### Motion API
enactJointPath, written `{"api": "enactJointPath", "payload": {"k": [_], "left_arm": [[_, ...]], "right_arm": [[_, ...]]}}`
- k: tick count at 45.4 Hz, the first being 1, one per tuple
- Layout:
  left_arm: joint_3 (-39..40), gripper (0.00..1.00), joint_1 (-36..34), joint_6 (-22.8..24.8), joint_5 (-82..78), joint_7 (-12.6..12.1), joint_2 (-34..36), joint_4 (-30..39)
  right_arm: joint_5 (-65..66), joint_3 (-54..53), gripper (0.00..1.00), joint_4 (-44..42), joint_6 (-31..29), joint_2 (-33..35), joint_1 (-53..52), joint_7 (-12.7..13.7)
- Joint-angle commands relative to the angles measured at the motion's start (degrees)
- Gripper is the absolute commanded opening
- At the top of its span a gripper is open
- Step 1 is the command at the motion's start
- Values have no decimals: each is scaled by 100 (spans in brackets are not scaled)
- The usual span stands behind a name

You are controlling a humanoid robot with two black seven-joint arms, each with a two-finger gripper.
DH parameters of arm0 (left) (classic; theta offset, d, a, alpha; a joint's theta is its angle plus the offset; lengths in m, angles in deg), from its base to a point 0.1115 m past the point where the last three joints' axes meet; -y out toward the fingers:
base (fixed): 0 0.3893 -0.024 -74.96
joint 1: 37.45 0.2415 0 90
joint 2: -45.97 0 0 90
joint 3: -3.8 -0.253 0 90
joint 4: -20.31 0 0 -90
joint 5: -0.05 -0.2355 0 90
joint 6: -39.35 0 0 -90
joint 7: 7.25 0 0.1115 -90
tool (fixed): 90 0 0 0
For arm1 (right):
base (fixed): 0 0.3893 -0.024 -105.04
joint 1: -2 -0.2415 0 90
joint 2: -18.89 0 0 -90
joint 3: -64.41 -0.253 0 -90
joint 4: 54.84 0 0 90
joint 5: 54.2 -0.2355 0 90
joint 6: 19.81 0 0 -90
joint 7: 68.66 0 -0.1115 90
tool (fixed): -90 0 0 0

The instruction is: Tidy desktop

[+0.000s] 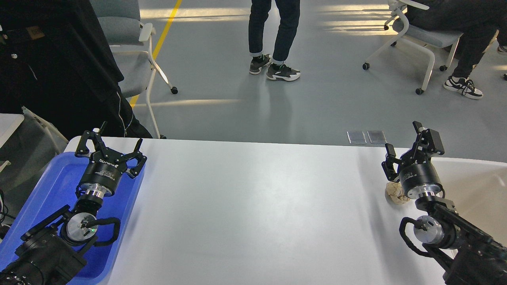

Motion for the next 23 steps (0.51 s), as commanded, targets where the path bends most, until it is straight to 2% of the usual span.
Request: {"api": "enactJointPath", "payload": {"k": [1, 23], "left_arm": [[-9, 100, -9, -8, -9, -13, 0, 4], [0, 100, -9, -8, 0, -4, 0, -5]], "right_arm": [[0, -8, 100, -18, -7, 15, 22, 0], [0, -8, 100, 70, -95, 23, 92, 0]]}}
